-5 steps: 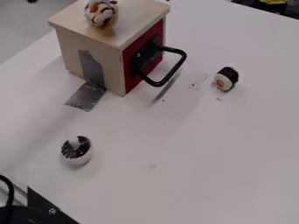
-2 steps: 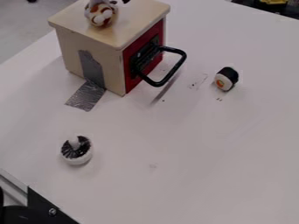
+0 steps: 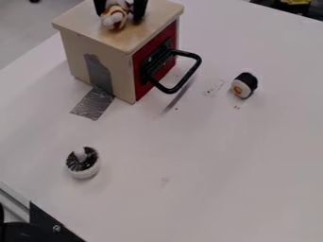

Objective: Move the toy from the top of the drawer and put it on top of the table

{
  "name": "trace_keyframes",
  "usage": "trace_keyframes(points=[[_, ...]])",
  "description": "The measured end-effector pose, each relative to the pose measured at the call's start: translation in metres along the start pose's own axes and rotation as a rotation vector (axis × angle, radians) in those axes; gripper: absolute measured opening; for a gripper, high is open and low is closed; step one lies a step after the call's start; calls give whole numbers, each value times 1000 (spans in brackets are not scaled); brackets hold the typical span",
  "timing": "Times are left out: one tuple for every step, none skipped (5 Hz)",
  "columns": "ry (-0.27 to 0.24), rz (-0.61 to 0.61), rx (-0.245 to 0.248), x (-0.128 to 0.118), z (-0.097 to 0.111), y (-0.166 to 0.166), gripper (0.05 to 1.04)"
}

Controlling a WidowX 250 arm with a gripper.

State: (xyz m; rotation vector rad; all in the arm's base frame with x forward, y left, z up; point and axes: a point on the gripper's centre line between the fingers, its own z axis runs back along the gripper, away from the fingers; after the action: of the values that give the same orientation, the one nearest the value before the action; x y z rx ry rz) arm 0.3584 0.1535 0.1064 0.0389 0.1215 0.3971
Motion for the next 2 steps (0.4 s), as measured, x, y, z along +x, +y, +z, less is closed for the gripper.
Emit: trace_keyframes(points=[[6, -10, -8, -1, -1, -6, 682], [15, -26, -8, -10, 2, -14, 487]])
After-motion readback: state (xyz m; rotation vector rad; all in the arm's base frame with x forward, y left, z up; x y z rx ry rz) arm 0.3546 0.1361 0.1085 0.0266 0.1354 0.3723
